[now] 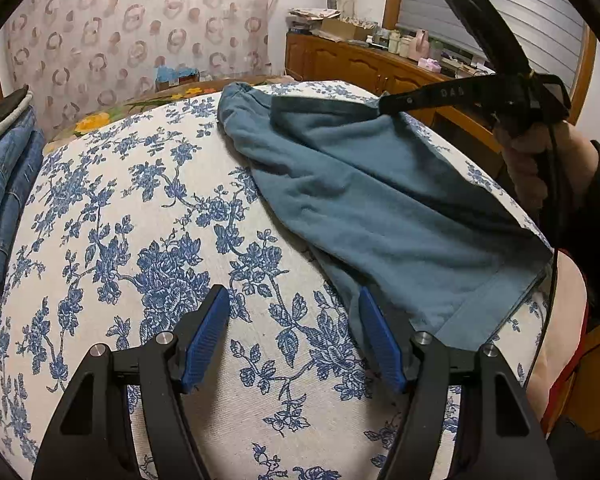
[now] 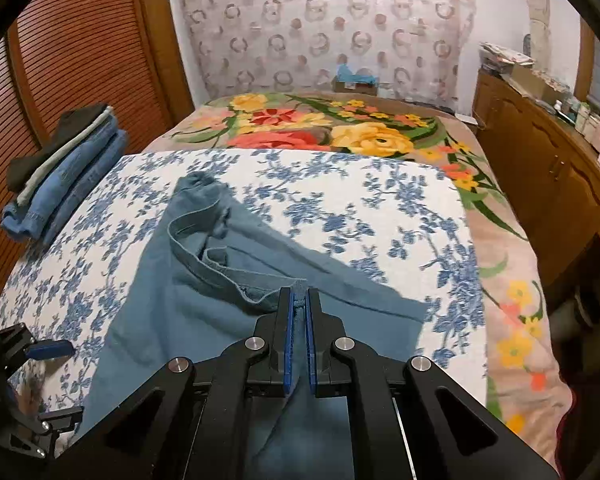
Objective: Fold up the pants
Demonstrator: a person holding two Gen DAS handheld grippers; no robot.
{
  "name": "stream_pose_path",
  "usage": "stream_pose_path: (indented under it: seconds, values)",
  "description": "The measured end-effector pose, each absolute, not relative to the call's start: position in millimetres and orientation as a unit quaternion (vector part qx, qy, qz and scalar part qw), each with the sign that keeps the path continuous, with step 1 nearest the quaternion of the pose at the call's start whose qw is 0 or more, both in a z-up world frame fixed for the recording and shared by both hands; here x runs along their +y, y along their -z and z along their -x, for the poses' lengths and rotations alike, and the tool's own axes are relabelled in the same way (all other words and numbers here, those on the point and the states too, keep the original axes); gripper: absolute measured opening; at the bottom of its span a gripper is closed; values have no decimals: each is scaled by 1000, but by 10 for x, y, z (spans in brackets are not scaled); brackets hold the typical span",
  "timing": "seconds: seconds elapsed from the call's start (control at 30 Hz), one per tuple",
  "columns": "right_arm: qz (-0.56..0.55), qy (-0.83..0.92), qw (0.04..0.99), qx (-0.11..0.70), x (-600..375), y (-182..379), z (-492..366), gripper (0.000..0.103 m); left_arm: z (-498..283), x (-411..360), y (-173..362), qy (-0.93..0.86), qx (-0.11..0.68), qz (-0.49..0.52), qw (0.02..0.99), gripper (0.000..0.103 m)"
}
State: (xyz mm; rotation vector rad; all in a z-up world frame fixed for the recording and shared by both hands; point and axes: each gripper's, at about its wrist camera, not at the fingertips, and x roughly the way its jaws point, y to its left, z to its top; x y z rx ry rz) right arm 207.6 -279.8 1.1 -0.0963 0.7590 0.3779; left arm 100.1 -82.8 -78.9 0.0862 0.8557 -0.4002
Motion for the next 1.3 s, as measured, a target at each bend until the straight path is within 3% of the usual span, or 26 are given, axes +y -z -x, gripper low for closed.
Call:
stream_pose_path:
  seconds: [1.13,1.17,1.2,1.27,1.3]
  values:
    - [39,-82,931,354,-3255,-2,-2310,5,-917,-865,798,187,399,-55,896,69]
    - [39,-82,931,353,-3265,-13,-2304,6,-920,-867,800,187,400,-55,896,69]
    - [37,-82,930,355,-3277,-13,-2308,15,-918,-866,800,187,400,-55,896,69]
    - [38,-69,931,356,-3303,-24,-2304,22,-917,-867,799,187,399,-55,896,69]
    - [40,-66,932,354,-3312,-27,-2292,22,-917,-867,800,187,399,-55,896,69]
